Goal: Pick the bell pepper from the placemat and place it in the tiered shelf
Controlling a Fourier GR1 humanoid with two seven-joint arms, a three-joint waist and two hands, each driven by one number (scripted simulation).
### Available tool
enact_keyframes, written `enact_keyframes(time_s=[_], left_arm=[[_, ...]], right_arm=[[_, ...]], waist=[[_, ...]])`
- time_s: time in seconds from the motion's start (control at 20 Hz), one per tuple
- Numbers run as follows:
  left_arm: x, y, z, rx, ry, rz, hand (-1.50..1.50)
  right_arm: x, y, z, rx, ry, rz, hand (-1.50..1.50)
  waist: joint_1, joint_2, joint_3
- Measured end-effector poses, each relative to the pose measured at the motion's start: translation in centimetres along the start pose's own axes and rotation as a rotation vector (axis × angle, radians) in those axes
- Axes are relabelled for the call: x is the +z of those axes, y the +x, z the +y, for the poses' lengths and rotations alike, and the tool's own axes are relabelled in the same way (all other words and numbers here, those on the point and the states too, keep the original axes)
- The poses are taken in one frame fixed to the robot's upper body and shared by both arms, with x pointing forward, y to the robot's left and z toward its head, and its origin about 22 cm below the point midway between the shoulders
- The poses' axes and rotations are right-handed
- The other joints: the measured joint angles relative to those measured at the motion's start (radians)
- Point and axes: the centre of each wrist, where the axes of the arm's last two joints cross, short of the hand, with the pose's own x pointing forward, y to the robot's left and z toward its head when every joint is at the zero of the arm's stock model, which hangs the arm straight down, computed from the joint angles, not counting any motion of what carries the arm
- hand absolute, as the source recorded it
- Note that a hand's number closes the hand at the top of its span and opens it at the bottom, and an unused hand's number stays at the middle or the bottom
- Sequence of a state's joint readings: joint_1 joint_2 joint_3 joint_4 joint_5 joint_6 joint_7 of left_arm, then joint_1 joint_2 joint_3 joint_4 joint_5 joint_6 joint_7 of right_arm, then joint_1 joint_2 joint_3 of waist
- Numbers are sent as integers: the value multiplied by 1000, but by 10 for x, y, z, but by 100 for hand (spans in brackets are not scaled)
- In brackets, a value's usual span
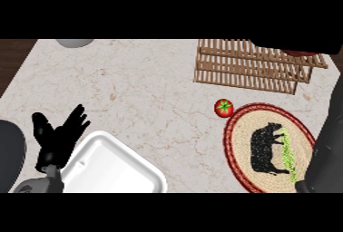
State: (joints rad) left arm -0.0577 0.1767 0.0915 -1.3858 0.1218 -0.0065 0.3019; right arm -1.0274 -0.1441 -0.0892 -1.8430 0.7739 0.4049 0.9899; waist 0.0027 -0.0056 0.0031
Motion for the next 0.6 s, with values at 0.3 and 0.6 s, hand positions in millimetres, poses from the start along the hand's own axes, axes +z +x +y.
enact_keyframes(time_s=[0.3, 0.6], left_arm=[[0, 3, -4, -4, -6, -3, 0], [-3, 3, 0, -7, -11, -5, 0]], right_arm=[[-46, 1, -32, 21, -22, 50, 150], [-88, -18, -43, 56, 24, 93, 150]], waist=[[6, 4, -1], [9, 6, -1]])
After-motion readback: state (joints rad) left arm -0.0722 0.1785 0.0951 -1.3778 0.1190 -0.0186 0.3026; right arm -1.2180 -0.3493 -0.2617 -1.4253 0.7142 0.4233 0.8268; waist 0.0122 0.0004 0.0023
